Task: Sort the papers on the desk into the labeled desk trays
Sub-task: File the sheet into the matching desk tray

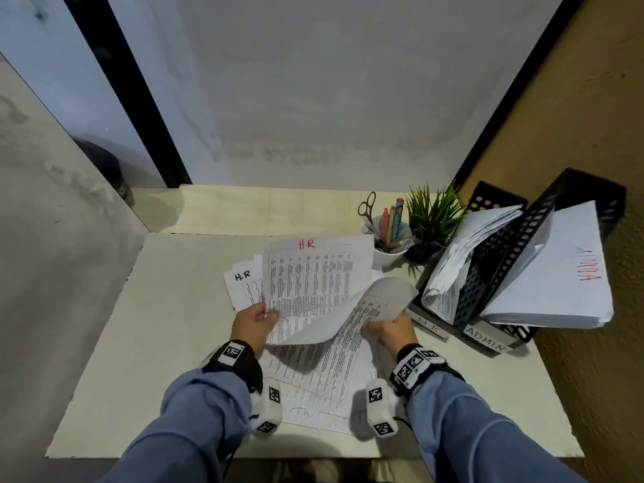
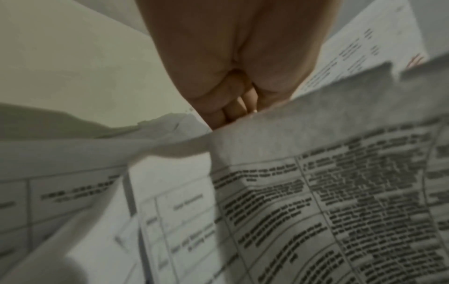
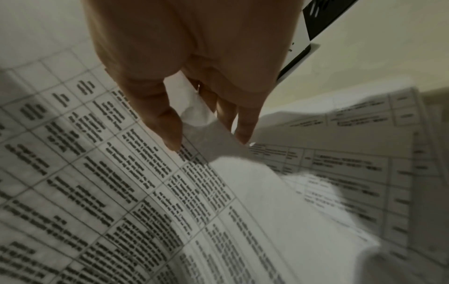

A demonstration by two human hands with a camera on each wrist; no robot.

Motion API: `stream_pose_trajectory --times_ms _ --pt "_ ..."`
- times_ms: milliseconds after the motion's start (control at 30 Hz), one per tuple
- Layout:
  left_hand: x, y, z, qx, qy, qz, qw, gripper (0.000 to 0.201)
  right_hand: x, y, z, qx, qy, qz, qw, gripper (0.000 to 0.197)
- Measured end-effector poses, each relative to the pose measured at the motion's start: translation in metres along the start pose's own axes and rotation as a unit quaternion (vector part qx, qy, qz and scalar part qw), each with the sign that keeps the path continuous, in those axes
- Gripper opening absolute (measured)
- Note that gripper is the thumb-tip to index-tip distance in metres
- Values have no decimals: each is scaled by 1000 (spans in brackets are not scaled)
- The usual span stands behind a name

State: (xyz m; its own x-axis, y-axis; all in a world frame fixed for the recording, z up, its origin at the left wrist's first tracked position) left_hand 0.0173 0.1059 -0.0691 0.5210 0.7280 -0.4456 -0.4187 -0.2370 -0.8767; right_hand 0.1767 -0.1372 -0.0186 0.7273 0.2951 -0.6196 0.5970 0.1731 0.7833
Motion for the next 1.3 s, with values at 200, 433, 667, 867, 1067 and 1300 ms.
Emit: stream_pose_trajectory --times_ms 200,433,667,867,1067,1300 --pt "-19 -15 -26 -41 96 22 994 23 7 21 2 18 -17 30 999 26" --pt "-14 -17 -5 189 16 -36 981 41 24 -5 28 -83 -58 -29 994 27" --pt "-9 25 57 90 -190 108 972 65 32 -29 34 -111 -33 -46 992 31" --pt "-8 8 54 142 -166 28 975 40 37 -37 21 -137 44 -79 986 32" --pt "-12 -9 50 135 -151 -43 978 24 34 -28 15 -104 31 -5 994 28" --pt "-17 -24 51 150 -142 -77 975 42 38 -26 16 -165 34 0 986 17"
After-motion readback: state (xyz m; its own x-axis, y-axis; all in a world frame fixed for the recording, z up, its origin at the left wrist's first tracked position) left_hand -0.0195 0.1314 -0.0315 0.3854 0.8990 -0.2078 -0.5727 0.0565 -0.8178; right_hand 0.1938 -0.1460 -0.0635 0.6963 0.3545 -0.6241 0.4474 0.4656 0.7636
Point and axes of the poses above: each hand's wrist, its own x-axis towards the middle knuckle, its own z-axis out of the back of the hand, y = z × x, the point moved 10 cm from there along x, towards the middle knuckle
